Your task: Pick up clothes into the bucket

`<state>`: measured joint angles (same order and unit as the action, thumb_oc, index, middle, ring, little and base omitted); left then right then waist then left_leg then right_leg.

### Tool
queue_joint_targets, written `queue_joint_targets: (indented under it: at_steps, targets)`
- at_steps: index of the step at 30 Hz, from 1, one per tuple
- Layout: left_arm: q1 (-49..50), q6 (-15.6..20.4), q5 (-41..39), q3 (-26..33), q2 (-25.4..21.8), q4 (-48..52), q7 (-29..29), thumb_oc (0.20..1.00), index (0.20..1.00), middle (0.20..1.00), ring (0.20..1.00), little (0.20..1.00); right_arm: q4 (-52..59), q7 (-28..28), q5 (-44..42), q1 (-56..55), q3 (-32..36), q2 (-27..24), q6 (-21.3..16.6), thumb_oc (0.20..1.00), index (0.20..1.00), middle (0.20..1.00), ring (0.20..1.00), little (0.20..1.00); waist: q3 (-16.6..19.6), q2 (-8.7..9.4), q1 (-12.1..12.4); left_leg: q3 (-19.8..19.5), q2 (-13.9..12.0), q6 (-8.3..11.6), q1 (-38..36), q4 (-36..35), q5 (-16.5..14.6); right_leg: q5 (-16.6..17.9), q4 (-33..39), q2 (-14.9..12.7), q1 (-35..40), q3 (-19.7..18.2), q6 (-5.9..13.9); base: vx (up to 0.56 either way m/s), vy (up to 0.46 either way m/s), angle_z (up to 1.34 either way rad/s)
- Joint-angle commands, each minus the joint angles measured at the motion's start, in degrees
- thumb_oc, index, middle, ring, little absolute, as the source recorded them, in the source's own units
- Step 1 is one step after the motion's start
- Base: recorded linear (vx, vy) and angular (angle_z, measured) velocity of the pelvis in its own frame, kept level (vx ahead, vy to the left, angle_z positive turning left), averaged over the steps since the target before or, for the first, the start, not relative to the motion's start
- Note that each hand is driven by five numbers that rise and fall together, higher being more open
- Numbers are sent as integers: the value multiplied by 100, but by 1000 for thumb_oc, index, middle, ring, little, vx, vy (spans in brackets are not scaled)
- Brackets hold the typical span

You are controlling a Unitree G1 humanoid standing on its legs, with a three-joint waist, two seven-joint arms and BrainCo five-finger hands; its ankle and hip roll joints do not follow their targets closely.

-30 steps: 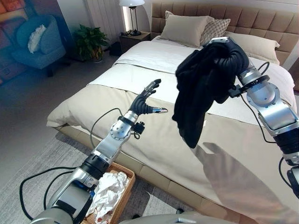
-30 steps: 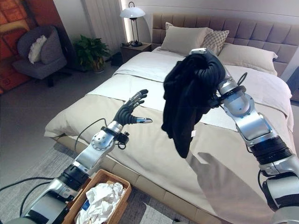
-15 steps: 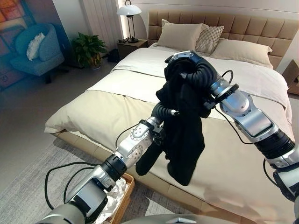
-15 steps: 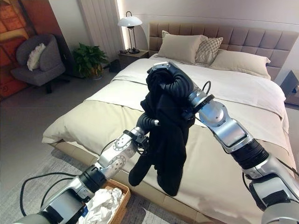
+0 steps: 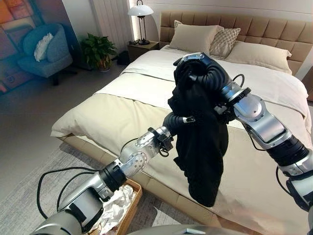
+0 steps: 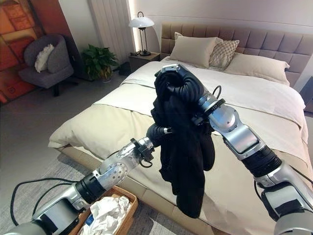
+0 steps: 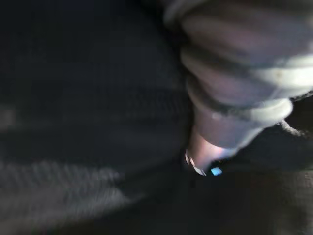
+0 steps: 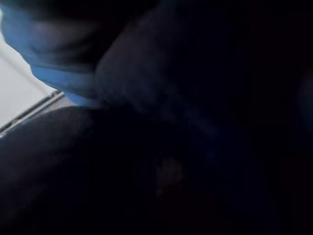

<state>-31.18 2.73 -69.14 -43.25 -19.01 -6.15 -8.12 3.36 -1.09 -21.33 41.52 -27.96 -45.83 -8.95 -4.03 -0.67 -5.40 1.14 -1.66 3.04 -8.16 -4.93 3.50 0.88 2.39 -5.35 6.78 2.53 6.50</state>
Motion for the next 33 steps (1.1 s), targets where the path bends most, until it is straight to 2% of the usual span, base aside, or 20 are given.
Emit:
queue_joint_targets:
  at_steps: [1,8,9,18,24,25,26,29,33]
  targets:
    - [-47,200,-285,257,269,320,-336,200,200,200,200,200,-151,170,41,336,309,17,-396,200,200,200,200,200,230,363,80,-123,222,-90,332,711,-647,-112,-498,-308,-255,133,246,0,0,0]
    - [347,311,-308,774,31,504,-317,200,200,200,200,200,-493,328,328,-160,855,-17,-356,200,200,200,200,200,240,353,123,-128,248,-125,334,732,-680,-123,-507,-334,-249,122,256,0,0,0]
    - [505,363,-291,1008,-65,536,-292,200,200,200,200,200,-582,356,329,-360,1042,-6,-349,200,200,200,200,200,239,351,139,-134,260,-132,329,737,-690,-128,-511,-339,-250,116,257,0,0,0]
    - [838,615,-255,1799,-282,603,-55,200,200,200,200,200,-980,463,402,-948,1543,185,-249,200,200,200,200,200,224,328,196,-140,284,-155,318,765,-722,-145,-534,-352,-259,97,253,0,0,0]
    - [989,883,135,2603,-771,750,147,200,200,200,200,200,-1450,519,649,-1558,1905,406,-88,219,219,219,219,219,223,264,242,-152,299,-161,302,776,-738,-157,-503,-369,-220,101,250,1,0,1]
    - [1008,936,301,2739,-894,771,186,200,200,200,200,200,-1513,504,681,-1692,1977,436,-62,809,809,809,809,809,214,250,248,-161,305,-162,306,782,-738,-161,-504,-372,-212,108,247,-3,-3,5]
    - [1023,956,408,2839,-994,799,220,200,200,200,200,200,-1508,476,736,-1784,2021,437,-28,1000,1000,1000,1000,1000,203,240,254,-162,309,-160,308,787,-740,-164,-503,-374,-209,112,245,-2,-2,7]
    - [1134,1074,1012,3217,-1411,913,350,200,200,200,200,200,-1616,377,767,-2185,2168,565,15,1000,1000,1000,1000,1000,190,211,282,-182,319,-157,308,783,-734,-165,-489,-384,-185,135,238,6,-1,6]
    - [1348,1285,2108,3913,-2253,974,462,200,200,200,200,200,-1856,186,943,-2850,2395,708,79,1000,1000,1000,1000,1000,161,154,310,-222,335,-140,327,782,-723,-178,-501,-393,-183,175,232,2,3,4]
